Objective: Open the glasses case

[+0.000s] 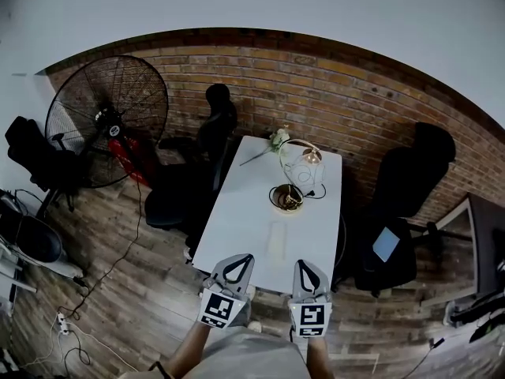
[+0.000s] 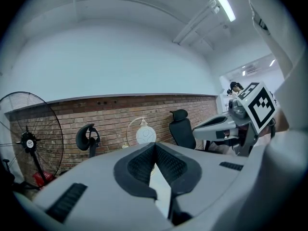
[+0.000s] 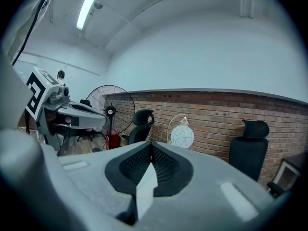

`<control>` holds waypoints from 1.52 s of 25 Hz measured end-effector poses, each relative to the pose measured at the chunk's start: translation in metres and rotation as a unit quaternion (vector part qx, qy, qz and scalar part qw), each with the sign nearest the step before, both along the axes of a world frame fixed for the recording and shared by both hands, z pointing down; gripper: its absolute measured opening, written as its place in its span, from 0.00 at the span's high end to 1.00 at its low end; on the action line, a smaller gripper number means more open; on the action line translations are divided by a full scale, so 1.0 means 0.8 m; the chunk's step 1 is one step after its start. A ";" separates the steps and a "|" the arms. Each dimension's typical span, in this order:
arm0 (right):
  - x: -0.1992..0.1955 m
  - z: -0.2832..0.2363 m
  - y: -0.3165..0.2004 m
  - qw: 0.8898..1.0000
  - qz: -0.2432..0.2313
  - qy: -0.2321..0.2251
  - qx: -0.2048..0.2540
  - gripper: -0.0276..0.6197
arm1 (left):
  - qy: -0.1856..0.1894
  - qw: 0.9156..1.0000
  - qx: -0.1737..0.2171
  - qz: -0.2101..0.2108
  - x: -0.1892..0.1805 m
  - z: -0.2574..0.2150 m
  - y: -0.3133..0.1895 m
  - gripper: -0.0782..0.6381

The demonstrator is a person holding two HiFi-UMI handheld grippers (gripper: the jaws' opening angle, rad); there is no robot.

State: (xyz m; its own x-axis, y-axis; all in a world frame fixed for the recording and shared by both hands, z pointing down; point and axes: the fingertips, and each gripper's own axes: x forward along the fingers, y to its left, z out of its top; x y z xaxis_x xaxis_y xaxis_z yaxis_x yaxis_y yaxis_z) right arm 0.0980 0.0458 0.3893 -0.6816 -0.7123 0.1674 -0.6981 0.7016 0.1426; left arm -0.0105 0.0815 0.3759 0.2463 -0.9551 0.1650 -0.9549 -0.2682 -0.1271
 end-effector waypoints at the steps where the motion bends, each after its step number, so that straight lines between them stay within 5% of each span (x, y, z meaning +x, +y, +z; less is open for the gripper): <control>1: 0.000 0.001 -0.005 1.000 0.002 0.000 0.001 0.95 | 0.001 1.000 0.001 0.002 -0.001 0.001 -0.007 0.89; 20: -0.036 0.050 -0.130 0.995 0.069 0.033 -0.065 0.95 | 0.025 0.997 -0.018 0.066 -0.044 0.050 -0.156 0.89; 38: -0.072 0.121 -0.189 0.984 0.113 0.063 -0.121 0.95 | 0.045 0.989 -0.070 0.122 -0.075 0.130 -0.234 0.89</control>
State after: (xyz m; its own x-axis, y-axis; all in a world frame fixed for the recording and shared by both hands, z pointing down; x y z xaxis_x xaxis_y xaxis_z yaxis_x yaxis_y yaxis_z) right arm 0.0405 -0.1051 0.4863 -0.4732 -0.7721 0.4241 -0.8278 0.5544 0.0856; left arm -0.0707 -0.1060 0.4800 0.4863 -0.8347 0.2584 -0.8654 -0.5009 0.0105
